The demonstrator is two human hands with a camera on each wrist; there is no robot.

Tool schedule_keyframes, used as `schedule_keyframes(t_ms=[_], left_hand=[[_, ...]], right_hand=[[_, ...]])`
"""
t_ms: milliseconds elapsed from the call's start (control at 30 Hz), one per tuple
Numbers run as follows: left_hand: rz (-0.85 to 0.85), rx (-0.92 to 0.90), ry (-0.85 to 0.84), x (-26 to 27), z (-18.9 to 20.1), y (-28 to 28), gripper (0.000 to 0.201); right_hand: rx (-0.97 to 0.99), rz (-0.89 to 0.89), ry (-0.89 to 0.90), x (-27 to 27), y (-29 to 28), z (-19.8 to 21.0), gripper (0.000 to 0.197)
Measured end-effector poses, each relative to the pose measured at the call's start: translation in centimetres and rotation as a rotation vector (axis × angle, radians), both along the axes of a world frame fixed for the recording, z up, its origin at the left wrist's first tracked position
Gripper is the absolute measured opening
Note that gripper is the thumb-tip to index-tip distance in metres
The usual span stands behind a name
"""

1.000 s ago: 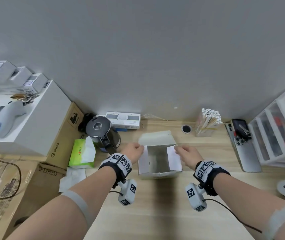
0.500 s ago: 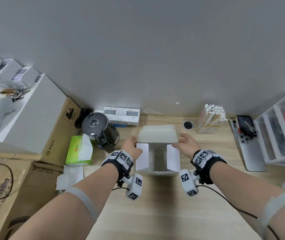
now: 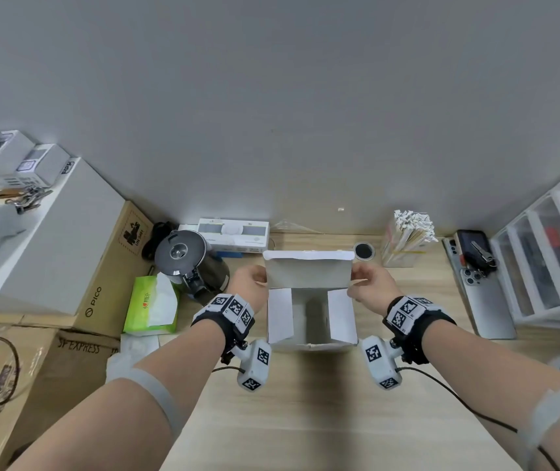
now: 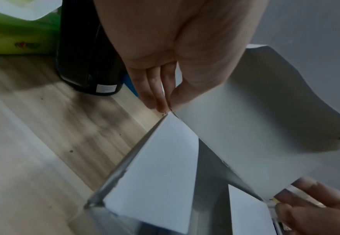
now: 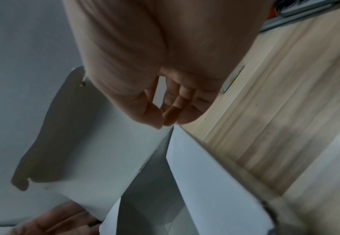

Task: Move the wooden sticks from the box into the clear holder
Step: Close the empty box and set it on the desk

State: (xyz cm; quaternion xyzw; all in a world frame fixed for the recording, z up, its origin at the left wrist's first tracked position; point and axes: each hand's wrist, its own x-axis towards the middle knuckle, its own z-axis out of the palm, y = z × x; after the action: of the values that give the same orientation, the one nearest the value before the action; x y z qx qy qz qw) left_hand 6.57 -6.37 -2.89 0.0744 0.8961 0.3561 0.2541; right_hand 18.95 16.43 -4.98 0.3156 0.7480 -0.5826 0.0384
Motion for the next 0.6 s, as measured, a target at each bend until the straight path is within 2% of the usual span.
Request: schedule_keyframes(t_ms=[133,233,400,533,600], left_hand=[[-0.059,-0.033,0.014,0.0,0.5,-0.8,0.024],[-0.126,-0.047,0.022,0.2,1.5,-1.2,0.032],[-0.251,-0.043,0.136,0.6,3.6,-1.1,0.057],[-0.420,-0.129,0.309,0.8,4.3,-1.4,0.045],[-0.520,-0.210,0.328,1.2,4.5,-1.7,0.044]], right_hand=[[-0.058,0.060,0.036,1.3,0.0,1.4,0.044],[-0.037,0.073,0.080,1.9,-0.2,2.9,0.049],[0.196,0.148,0.138,2.0,-0.7,4.8,0.052],[0.404,0.269,0.203,2.2,-1.3,5.2,0.038],[0.449,0.343,0.187,2.6,-1.7,4.9,0.035]])
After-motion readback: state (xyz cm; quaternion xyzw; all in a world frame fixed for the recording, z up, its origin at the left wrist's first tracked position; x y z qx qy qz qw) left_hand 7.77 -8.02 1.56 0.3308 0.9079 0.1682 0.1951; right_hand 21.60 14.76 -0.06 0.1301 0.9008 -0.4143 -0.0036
